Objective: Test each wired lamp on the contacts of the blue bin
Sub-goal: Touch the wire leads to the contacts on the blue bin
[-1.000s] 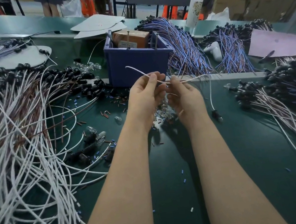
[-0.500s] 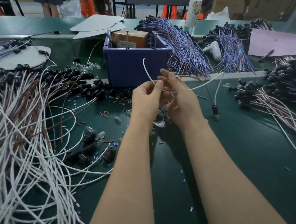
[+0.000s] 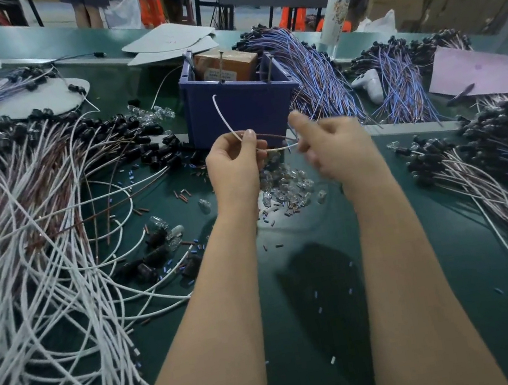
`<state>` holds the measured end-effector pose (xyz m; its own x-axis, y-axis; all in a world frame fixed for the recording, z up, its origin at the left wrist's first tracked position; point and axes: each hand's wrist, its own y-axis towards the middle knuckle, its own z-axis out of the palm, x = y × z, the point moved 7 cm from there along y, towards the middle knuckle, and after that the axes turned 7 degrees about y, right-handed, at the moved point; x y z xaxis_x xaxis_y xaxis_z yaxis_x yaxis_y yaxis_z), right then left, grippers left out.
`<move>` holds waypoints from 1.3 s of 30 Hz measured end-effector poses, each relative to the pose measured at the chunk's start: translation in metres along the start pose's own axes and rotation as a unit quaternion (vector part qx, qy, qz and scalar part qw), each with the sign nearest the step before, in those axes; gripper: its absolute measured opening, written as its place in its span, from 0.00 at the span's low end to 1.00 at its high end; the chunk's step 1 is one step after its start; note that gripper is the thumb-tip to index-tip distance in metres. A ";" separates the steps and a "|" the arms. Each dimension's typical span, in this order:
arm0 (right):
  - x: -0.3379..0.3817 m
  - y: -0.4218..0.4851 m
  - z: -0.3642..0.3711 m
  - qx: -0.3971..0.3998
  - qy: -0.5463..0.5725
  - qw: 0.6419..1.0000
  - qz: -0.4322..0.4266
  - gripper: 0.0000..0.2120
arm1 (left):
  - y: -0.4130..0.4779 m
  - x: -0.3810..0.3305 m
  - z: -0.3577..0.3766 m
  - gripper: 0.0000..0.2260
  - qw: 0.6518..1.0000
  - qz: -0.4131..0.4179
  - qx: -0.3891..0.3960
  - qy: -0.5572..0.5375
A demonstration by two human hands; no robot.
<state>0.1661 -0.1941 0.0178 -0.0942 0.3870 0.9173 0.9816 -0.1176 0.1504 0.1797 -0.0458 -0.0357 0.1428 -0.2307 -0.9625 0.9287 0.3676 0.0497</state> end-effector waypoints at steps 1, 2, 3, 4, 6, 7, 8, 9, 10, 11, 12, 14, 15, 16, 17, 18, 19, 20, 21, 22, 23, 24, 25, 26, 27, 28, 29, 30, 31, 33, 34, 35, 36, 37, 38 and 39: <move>0.013 0.000 -0.010 -0.072 -0.013 0.995 -0.072 0.18 | 0.000 0.000 0.000 0.07 1.000 0.007 -0.002 0.005; 0.025 -0.001 -0.015 -0.129 -0.017 0.982 -0.136 0.15 | 0.000 -0.001 0.000 0.07 1.000 0.012 -0.003 0.008; 0.033 -0.001 -0.012 -0.148 -0.027 0.973 -0.175 0.11 | 0.000 -0.001 0.000 0.07 1.000 0.015 -0.002 0.007; 0.036 0.001 -0.003 -0.132 -0.052 0.972 -0.190 0.09 | -0.001 -0.002 0.000 0.07 1.000 0.018 -0.001 0.005; 0.026 0.009 0.020 -0.052 -0.117 0.978 -0.165 0.11 | 0.000 -0.004 0.000 0.07 1.000 0.026 0.001 -0.006; 0.015 0.012 0.029 -0.018 -0.138 0.980 -0.141 0.12 | 0.000 -0.006 -0.001 0.07 0.999 0.030 -0.001 -0.013; 0.005 0.014 0.035 0.005 -0.145 0.982 -0.120 0.12 | 0.000 -0.007 -0.002 0.07 0.999 0.035 -0.007 -0.017; -0.002 0.013 0.039 0.016 -0.141 0.984 -0.103 0.12 | 0.000 -0.008 -0.003 0.07 0.999 0.041 -0.014 -0.017; -0.008 0.012 0.041 0.019 -0.134 0.987 -0.089 0.12 | 0.000 -0.009 -0.005 0.07 0.999 0.046 -0.021 -0.014; -0.012 0.012 0.042 0.015 -0.130 0.988 -0.081 0.12 | 0.000 -0.009 -0.006 0.07 0.998 0.051 -0.027 -0.010; -0.015 0.012 0.041 0.006 -0.133 0.988 -0.076 0.11 | 0.000 -0.009 -0.007 0.07 0.998 0.054 -0.032 -0.008; -0.018 0.014 0.034 -0.023 -0.141 0.987 -0.068 0.10 | 0.001 -0.010 -0.009 0.07 0.997 0.061 -0.042 -0.009; -0.020 0.014 0.031 -0.039 -0.148 0.986 -0.063 0.10 | 0.001 -0.010 -0.010 0.07 0.997 0.065 -0.046 -0.006; -0.022 0.014 0.029 -0.054 -0.159 0.984 -0.058 0.10 | 0.001 -0.011 -0.010 0.07 0.996 0.069 -0.050 0.002; -0.023 0.014 0.028 -0.067 -0.168 0.982 -0.058 0.10 | 0.001 -0.012 -0.011 0.07 0.996 0.074 -0.053 0.011; -0.023 0.013 0.027 -0.083 -0.170 0.980 -0.062 0.09 | 0.001 -0.012 -0.011 0.07 0.995 0.078 -0.058 0.021; -0.023 0.012 0.026 -0.104 -0.158 0.980 -0.068 0.09 | 0.001 -0.013 -0.011 0.07 0.994 0.082 -0.064 0.033; -0.023 0.011 0.023 -0.131 -0.134 0.980 -0.074 0.09 | 0.001 -0.013 -0.011 0.07 0.993 0.084 -0.069 0.045; -0.023 0.009 0.020 -0.159 -0.101 0.979 -0.079 0.08 | 0.002 -0.012 -0.010 0.08 0.992 0.084 -0.073 0.057; -0.023 0.009 0.017 -0.180 -0.066 0.978 -0.082 0.08 | 0.002 -0.012 -0.010 0.10 0.991 0.085 -0.076 0.069; -0.025 0.008 0.016 -0.191 -0.032 0.977 -0.085 0.08 | 0.003 -0.011 -0.010 0.11 0.990 0.086 -0.078 0.084; -0.025 0.008 0.016 -0.193 -0.007 0.977 -0.088 0.09 | 0.003 -0.011 -0.010 0.12 0.988 0.090 -0.079 0.099; -0.025 0.007 0.017 -0.191 0.006 0.977 -0.092 0.11 | 0.003 -0.011 -0.010 0.12 0.986 0.095 -0.078 0.111; -0.025 0.007 0.019 -0.190 0.011 0.977 -0.096 0.12 | 0.003 -0.011 -0.010 0.11 0.985 0.098 -0.075 0.118; -0.024 0.008 0.020 -0.191 0.012 0.977 -0.099 0.13 | 0.003 -0.011 -0.010 0.11 0.985 0.100 -0.072 0.124; -0.023 0.008 0.021 -0.192 0.012 0.976 -0.101 0.13 | 0.003 -0.011 -0.009 0.10 0.984 0.104 -0.069 0.129; -0.023 0.009 0.022 -0.193 0.012 0.976 -0.102 0.13 | 0.004 -0.012 -0.009 0.10 0.982 0.110 -0.065 0.137; -0.023 0.009 0.023 -0.194 0.015 0.976 -0.102 0.14 | 0.004 -0.013 -0.008 0.10 0.981 0.116 -0.062 0.144; -0.023 0.011 0.024 -0.193 0.021 0.976 -0.099 0.14 | 0.004 -0.014 -0.008 0.10 0.979 0.124 -0.059 0.151; -0.021 0.013 0.026 -0.190 0.035 0.977 -0.093 0.14 | 0.004 -0.016 -0.008 0.09 0.976 0.136 -0.060 0.159; -0.020 0.015 0.027 -0.190 0.043 0.977 -0.090 0.14 | 0.004 -0.017 -0.008 0.09 0.975 0.140 -0.064 0.159; -0.019 0.017 0.028 -0.188 0.051 0.977 -0.088 0.15 | 0.005 -0.017 -0.009 0.09 0.975 0.142 -0.067 0.159; -0.019 0.019 0.030 -0.184 0.059 0.977 -0.086 0.16 | 0.006 -0.016 -0.009 0.09 0.975 0.140 -0.069 0.158; -0.018 0.021 0.032 -0.178 0.065 0.978 -0.084 0.18 | 0.007 -0.015 -0.010 0.09 0.976 0.135 -0.069 0.157; -0.017 0.023 0.035 -0.171 0.067 0.979 -0.085 0.19 | 0.009 -0.014 -0.010 0.09 0.977 0.129 -0.065 0.156; -0.015 0.024 0.037 -0.165 0.067 0.980 -0.085 0.20 | 0.011 -0.012 -0.010 0.09 0.978 0.123 -0.060 0.155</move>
<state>0.1974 -0.1691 -0.0062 -0.2943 0.3063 0.9053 0.8443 -0.3604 0.3965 0.1842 -0.0298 -0.0259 0.2286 0.1551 -0.9611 0.8298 0.4852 0.2756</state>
